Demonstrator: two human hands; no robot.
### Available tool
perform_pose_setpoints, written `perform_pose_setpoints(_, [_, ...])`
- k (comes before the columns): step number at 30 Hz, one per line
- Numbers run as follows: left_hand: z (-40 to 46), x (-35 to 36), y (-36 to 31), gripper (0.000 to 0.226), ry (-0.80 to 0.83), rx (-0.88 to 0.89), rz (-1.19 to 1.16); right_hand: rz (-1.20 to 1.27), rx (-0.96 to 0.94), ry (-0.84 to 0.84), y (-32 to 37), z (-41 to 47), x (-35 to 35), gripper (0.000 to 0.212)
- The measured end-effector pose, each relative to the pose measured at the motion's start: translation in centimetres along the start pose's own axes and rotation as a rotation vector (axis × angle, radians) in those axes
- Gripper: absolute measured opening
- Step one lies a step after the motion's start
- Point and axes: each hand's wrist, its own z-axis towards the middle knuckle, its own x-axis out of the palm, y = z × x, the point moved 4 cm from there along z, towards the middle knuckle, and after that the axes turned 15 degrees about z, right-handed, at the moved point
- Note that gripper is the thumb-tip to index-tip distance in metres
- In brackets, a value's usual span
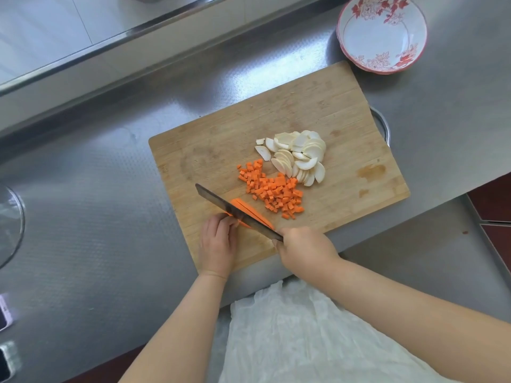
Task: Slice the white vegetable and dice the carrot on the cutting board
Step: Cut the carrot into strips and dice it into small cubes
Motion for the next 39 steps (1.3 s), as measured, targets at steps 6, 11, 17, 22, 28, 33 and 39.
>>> perform_pose_setpoints(6, [0.7, -0.5, -0.8, 0.012, 0.039, -0.087, -0.014, 0.047, 0.033, -0.05, -0.4, -0.2, -0.6, 0.026])
perform_pose_setpoints(11, [-0.7, -1.2, -3.5, 0.053, 0.197, -0.784, -0.138, 0.194, 0.046, -0.16, -1.1, -0.8, -2.3, 0.024])
perform_pose_setpoints(17, [1.3, 0.1, -6.7, 0.072, 0.315, -1.008, -0.118, 0.287, 0.073, -0.221, -1.9, -1.0, -3.7, 0.021])
perform_pose_setpoints(22, [1.9, 0.2, -7.1, 0.055, 0.338, -1.024, -0.092, 0.307, 0.066, -0.216, -2.3, -1.2, -4.2, 0.02])
perform_pose_setpoints(28, [1.1, -0.8, -5.6, 0.042, 0.332, -0.809, 0.036, 0.253, 0.061, -0.163, -2.3, -0.9, -4.2, 0.02])
perform_pose_setpoints(33, [0.1, -1.8, -2.5, 0.044, 0.361, -0.313, 0.196, 0.218, 0.039, -0.104, -1.9, -0.8, -3.8, 0.024])
perform_pose_setpoints(39, [-0.6, -2.6, -1.0, 0.038, 0.298, 0.032, 0.207, 0.12, 0.028, -0.048, -1.9, -0.9, -3.3, 0.022])
